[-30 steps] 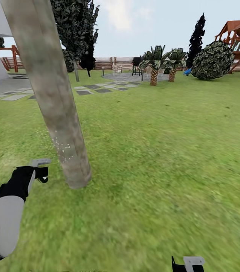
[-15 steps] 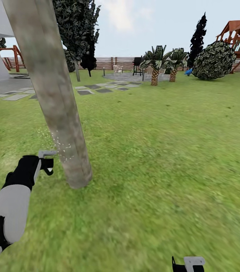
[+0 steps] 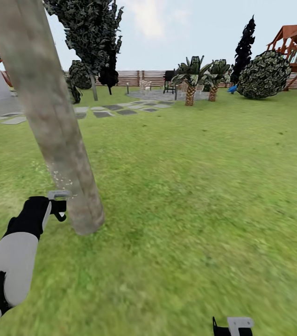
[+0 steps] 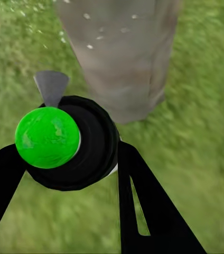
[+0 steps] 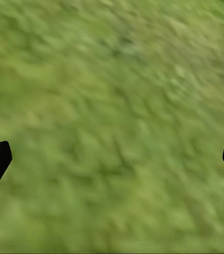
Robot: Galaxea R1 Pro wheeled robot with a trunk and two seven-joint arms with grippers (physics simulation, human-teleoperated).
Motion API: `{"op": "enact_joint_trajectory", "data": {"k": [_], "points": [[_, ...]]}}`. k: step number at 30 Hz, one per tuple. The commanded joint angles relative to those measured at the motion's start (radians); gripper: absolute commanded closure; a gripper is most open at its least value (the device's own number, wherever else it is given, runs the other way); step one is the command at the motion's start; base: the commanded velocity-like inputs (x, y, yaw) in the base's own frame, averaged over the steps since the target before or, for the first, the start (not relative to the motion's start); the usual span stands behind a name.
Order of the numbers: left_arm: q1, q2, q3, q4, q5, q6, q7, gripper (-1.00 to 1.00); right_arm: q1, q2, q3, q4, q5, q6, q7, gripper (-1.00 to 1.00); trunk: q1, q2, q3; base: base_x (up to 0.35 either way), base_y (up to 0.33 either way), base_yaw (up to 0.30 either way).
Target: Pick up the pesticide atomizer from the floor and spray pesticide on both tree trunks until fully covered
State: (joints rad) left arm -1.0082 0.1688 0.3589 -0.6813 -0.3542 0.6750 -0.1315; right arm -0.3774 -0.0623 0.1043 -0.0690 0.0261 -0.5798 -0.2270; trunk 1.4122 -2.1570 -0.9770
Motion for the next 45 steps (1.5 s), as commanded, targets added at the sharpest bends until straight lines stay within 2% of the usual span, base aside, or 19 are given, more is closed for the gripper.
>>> {"op": "enact_joint_trajectory", "data": {"k": [1,12,15,25,29,31,35,45], "points": [[0.0,0.0,0.0,0.0,0.0,0.0,0.0,1.0,0.0,0.0,0.0,0.0,0.0,0.0,0.0,-1.0,0.0,0.0,0.0,0.0,-0.273,0.0],[0.002,0.002,0.001,-0.002,-0.002,0.0,0.0,1.0,0.0,0.001,0.0,0.0,0.0,-0.002,0.0,-1.0,0.0,0.0,0.0,0.0,-0.273,0.075],[0.029,0.002,0.001,-0.006,0.0,0.0,0.0,1.0,0.0,0.001,0.0,0.0,0.0,-0.002,0.0,-1.0,0.0,0.0,0.0,0.002,-0.273,0.245],[0.045,0.004,0.004,-0.002,-0.002,0.0,0.003,1.0,0.0,0.001,0.0,0.0,0.0,-0.002,0.0,-1.0,0.0,0.0,0.0,0.211,-0.204,0.049],[0.074,0.064,0.012,-0.009,-0.001,0.001,0.003,1.0,0.0,0.002,0.0,0.0,0.0,-0.002,0.0,-1.0,0.0,0.0,0.0,0.291,-0.126,0.218],[0.094,0.077,0.01,-0.008,0.0,0.0,0.003,1.0,0.0,0.002,0.0,0.0,0.0,-0.002,0.0,-1.0,0.0,0.0,0.0,0.292,-0.126,0.272],[0.101,0.071,0.005,-0.003,0.003,0.0,0.003,1.0,0.0,0.002,0.0,0.0,0.0,-0.002,0.0,-1.0,0.0,0.0,0.0,0.25,-0.175,0.246],[0.103,0.07,0.007,0.001,0.003,0.0,0.003,1.0,0.0,0.002,0.0,0.0,0.0,-0.002,0.0,-1.0,0.0,0.0,0.0,0.043,-0.266,0.011]]}}
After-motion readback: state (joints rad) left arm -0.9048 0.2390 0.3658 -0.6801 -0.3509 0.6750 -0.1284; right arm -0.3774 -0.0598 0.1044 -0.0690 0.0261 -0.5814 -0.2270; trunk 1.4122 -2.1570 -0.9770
